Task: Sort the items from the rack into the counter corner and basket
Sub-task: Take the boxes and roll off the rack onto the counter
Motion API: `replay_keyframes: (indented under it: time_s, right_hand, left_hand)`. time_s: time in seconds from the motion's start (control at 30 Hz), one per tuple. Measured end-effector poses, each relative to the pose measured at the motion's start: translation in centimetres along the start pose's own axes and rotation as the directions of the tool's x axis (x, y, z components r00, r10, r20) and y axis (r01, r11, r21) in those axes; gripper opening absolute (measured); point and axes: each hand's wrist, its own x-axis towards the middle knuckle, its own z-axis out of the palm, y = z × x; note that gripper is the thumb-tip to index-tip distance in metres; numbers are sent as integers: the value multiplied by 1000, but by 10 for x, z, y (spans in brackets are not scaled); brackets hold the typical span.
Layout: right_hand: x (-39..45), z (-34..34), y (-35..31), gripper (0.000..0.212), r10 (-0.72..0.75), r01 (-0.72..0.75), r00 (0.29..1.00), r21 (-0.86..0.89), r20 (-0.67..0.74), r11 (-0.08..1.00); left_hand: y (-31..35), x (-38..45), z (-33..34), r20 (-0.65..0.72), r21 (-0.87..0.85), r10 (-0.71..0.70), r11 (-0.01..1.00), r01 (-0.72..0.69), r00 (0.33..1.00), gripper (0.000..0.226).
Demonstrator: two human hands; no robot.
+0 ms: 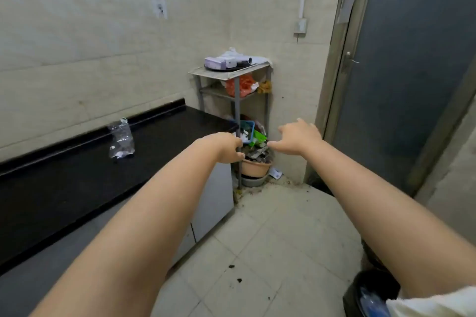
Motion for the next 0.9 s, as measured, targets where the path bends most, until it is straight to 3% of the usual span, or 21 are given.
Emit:
replay_keyframes:
  time_s: [0.1, 0.2, 0.5, 0.9]
  right_hand:
    - [33, 25, 9, 56, 13, -10, 989, -21, 146, 1000]
    - [77, 38, 23, 57, 15, -19, 982, 19, 188, 1000]
    - [293, 14, 60, 48, -31, 12, 992, 149, 124, 989]
    - [554, -2, 64, 40, -118, 115, 993, 91, 30, 989]
  left_hand:
    - [-8, 38, 9, 72, -33, -10, 999, 12, 997, 49]
    - [-17, 89, 7, 74, -43, -13, 999, 16, 997, 47]
    - [-55, 290, -54, 12, -7, -58, 998, 58, 998, 48]
    - [-153, 519, -110, -61, -13, -110, 994, 110, 992, 51]
